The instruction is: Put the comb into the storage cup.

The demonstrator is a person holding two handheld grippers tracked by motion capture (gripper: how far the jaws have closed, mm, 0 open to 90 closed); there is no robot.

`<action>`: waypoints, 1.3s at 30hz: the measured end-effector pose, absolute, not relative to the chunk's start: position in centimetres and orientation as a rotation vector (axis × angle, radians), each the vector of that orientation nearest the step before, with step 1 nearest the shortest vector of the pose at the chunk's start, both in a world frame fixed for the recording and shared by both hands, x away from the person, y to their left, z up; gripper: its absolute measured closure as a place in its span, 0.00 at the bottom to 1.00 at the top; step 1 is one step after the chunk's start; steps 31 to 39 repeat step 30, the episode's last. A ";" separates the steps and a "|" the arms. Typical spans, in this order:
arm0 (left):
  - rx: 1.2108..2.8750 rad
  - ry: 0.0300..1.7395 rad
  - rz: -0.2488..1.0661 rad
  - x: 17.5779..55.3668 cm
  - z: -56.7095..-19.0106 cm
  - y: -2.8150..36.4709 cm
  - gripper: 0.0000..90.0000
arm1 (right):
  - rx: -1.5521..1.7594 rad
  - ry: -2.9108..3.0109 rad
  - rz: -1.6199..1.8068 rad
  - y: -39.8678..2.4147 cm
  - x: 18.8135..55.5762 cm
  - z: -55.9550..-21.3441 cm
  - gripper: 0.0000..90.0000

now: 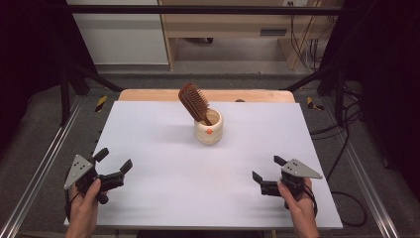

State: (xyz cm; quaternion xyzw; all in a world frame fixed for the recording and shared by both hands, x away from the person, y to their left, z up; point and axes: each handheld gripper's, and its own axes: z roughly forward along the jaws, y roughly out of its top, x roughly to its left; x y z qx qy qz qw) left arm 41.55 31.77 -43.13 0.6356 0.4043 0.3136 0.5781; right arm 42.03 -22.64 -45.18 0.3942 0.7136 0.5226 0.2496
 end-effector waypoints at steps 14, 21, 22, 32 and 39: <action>1.517 0.910 0.741 40.5 -43.3 30.6 0.02 | 1.099 1.912 1.470 -23.7 42.0 -45.2 0.04; 1.528 0.920 0.731 40.1 -44.2 30.5 0.02 | 1.105 1.889 1.465 -24.4 42.0 -45.2 0.04; 1.523 0.920 0.732 40.0 -44.2 30.6 0.02 | 1.104 1.888 1.465 -24.4 42.0 -45.3 0.04; 1.471 0.956 0.741 39.8 -44.2 31.7 0.02 | 1.086 1.897 1.456 -24.4 42.2 -45.4 0.04; 1.471 0.956 0.741 39.8 -44.2 31.7 0.02 | 1.086 1.897 1.456 -24.4 42.2 -45.4 0.04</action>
